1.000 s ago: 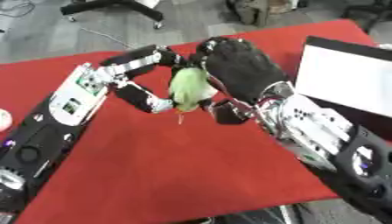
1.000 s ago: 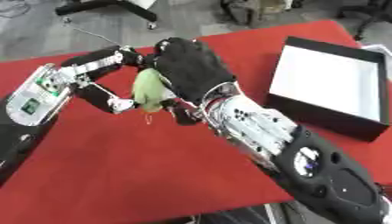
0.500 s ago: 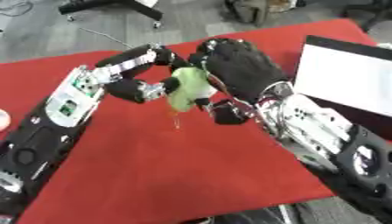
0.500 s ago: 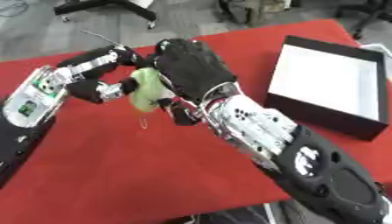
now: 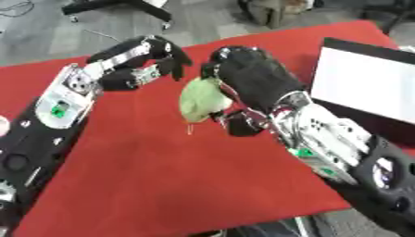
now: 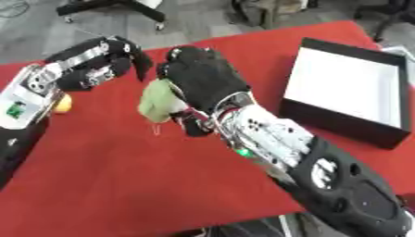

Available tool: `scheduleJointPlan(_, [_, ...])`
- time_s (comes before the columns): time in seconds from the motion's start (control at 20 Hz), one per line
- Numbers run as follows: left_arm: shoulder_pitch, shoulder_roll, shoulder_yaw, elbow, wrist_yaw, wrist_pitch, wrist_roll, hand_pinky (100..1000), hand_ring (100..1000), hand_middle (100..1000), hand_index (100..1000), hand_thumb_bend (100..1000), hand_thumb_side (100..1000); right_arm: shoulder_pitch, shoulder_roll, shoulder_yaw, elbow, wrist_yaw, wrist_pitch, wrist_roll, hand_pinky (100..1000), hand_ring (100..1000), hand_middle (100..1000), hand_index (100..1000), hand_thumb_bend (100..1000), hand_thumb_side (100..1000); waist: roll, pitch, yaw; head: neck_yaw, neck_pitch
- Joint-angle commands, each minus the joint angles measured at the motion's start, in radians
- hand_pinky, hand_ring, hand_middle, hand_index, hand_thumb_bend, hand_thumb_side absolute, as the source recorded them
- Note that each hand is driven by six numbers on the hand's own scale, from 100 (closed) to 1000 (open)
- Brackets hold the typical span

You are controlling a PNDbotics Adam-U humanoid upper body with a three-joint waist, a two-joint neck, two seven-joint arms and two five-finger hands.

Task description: Pick up the objects with one hand, pass them to the other hand, and then place them into the box on the other side of the table.

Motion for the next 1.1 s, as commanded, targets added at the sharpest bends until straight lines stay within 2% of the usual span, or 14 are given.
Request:
scheduleJointPlan(0.05, [-0.015,0.031,0.034,-0.023,0.015,-0.279,-0.296,734,522,517,756,100,820,-0.011,-0.013,0.001,-0.012,-0.014,0.003,0.000,184,683,469,204,270,100,-0.005,-0.012,0.001,-0.004,-0.003])
scheduleJointPlan(0.25, [-0.014,0.090,0.101,-0.030,0.059,-0.253,-0.296,731,520,516,755,100,734,0.007,-0.033,-0.014,-0.012,-0.008,0.018,-0.003,175,681,475,209,270,100,-0.005,-0.014,0.000,-0.009,-0.003])
scheduleJointPlan(0.4, [0.012,0.179,0.176,-0.046,0.119,-0.230,-0.296,729,517,512,752,100,679,0.049,-0.088,-0.069,-0.012,0.021,0.072,-0.035,144,665,456,203,256,100,-0.004,-0.016,0.001,-0.017,-0.003])
scheduleJointPlan(0.55, [0.073,0.266,0.264,-0.090,0.198,-0.187,-0.296,729,515,511,750,100,643,0.109,-0.162,-0.153,-0.012,0.052,0.191,-0.093,154,654,448,200,249,100,-0.001,-0.015,0.005,-0.031,-0.003])
scheduleJointPlan(0.65, [0.126,0.318,0.325,-0.126,0.249,-0.155,-0.296,729,516,511,750,100,631,0.152,-0.214,-0.222,-0.012,0.080,0.293,-0.126,159,647,442,200,245,100,0.001,-0.014,0.011,-0.043,-0.003])
scheduleJointPlan(0.75, [0.175,0.352,0.382,-0.158,0.291,-0.122,-0.296,729,514,509,747,100,624,0.187,-0.258,-0.282,-0.012,0.105,0.381,-0.149,168,639,440,261,236,100,0.002,-0.013,0.016,-0.051,-0.003])
scheduleJointPlan(0.85, [0.234,0.370,0.452,-0.185,0.327,-0.084,-0.296,731,513,508,746,100,627,0.219,-0.305,-0.360,0.019,0.133,0.476,-0.173,161,629,437,284,221,100,0.002,-0.012,0.022,-0.060,-0.003])
scheduleJointPlan(0.95, [0.288,0.372,0.512,-0.220,0.354,-0.043,-0.295,732,512,508,745,100,649,0.234,-0.339,-0.444,0.087,0.138,0.509,-0.202,135,614,432,325,207,100,0.002,-0.010,0.028,-0.064,-0.003])
scheduleJointPlan(1.0, [0.313,0.368,0.537,-0.239,0.363,-0.020,-0.294,733,512,508,745,100,663,0.235,-0.352,-0.484,0.133,0.127,0.515,-0.219,123,606,430,370,192,100,0.002,-0.009,0.031,-0.066,-0.003])
scheduleJointPlan(1.1, [0.354,0.353,0.577,-0.278,0.371,0.023,-0.291,734,511,507,744,100,673,0.230,-0.373,-0.546,0.235,0.078,0.519,-0.264,112,603,429,403,181,100,0.003,-0.007,0.038,-0.074,-0.003])
